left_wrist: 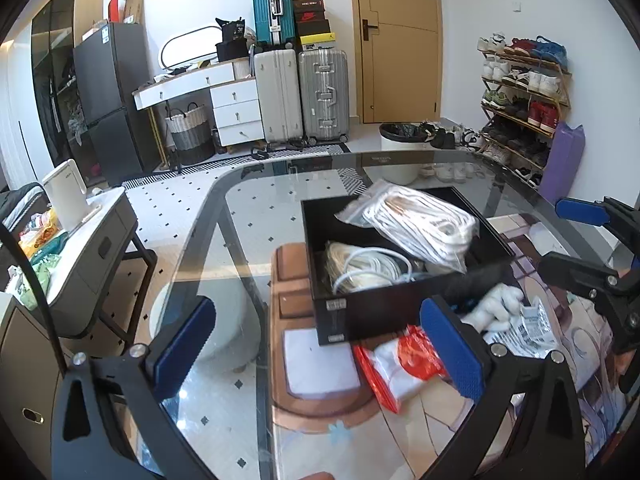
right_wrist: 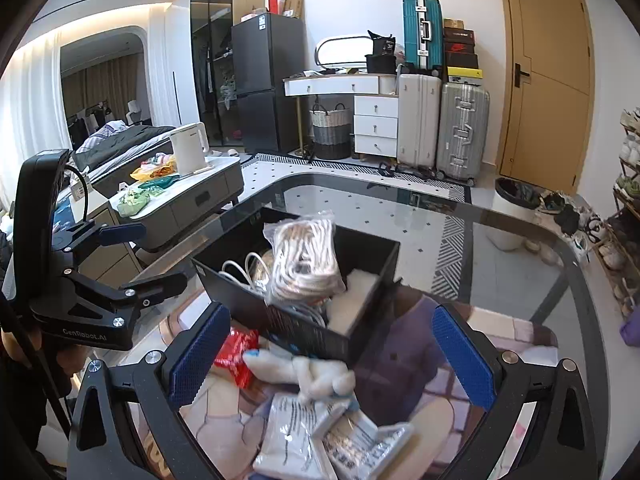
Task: Organize soft objects
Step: 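Move both tools back from the box toward the remaining items on the table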
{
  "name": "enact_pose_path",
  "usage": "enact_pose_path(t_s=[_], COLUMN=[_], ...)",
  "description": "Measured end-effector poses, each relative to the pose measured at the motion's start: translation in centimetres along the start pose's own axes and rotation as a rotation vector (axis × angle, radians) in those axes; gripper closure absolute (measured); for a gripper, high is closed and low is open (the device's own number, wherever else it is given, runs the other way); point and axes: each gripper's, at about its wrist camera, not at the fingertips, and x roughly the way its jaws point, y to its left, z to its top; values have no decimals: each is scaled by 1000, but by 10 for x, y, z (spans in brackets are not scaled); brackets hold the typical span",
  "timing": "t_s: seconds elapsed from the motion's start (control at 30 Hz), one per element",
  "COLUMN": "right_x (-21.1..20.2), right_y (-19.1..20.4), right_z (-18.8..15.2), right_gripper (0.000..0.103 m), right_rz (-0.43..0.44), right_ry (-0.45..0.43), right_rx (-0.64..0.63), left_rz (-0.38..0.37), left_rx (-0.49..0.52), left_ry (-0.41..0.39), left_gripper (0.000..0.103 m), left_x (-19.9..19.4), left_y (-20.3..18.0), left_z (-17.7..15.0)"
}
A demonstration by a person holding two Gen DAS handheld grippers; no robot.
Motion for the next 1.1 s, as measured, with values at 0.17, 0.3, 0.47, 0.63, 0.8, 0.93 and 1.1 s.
enact_pose_path(t_s=[0.17,0.3,0.47,0.63,0.8,0.93,1.1], right_x=[-14,-23,-29,-30,-28,-28,-27], right_y=[-5,-11,-16,-21,-24,-26,-29], right_z=[-15,-27,-39,-51,-60,-65,-72], right_gripper=[1,1,1,1,1,1,1], right_rz=[-11,-16,-19,-21,-22,-25,-26], right_ry=[6,16,33,49,69,84,100], right_rx=[27,47,67,90,109,125,138], left_rz=[-18,-29,-37,-47,-55,-62,-69], left_rx=[-3,-9,-16,-14,-7,2,10], left_ry=[10,14,28,47,64,75,98], left_gripper=[0,0,0,0,0,0,0], left_x=[-3,-6,-7,-5,-1,1,6], left_y=[-3,-5,-7,-10,-15,-18,-23], left_z=[-7,-12,-19,-28,-32,-34,-38])
